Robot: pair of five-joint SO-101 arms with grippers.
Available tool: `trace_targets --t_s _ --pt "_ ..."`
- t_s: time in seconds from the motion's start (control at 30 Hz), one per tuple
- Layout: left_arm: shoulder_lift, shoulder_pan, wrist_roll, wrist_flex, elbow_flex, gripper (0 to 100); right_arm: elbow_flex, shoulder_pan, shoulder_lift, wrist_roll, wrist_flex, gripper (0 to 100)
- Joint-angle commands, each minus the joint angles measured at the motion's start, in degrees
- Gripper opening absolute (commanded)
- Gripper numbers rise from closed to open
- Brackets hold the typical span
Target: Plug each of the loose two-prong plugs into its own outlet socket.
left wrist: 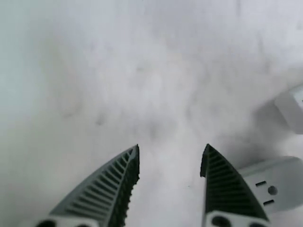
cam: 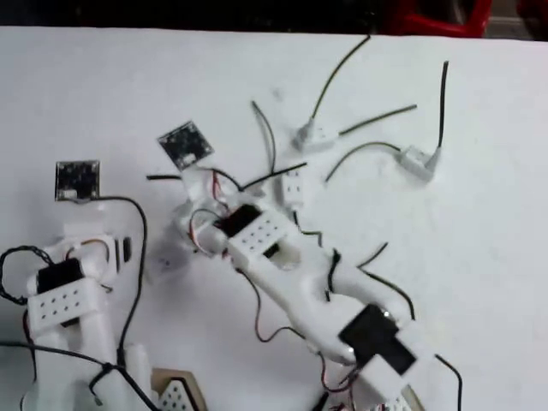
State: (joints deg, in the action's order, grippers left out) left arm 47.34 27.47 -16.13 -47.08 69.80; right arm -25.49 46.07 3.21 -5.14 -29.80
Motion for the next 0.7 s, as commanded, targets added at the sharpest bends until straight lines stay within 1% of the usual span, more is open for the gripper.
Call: trace_targets --t_s 0.0,0.5,0.67 --pt "1.6 0.6 0.7 1.6 -0.4 21 4.0 0.8 1.4 0.6 0.9 1.7" --pt "1.5 0.6 0.7 1.3 -0.4 21 4.9 1.5 5.1 0.6 2.2 1.7" --pt "1.5 0.6 0.7 1.3 -0.4 21 7.2 -0.1 8.3 0.6 1.6 1.7"
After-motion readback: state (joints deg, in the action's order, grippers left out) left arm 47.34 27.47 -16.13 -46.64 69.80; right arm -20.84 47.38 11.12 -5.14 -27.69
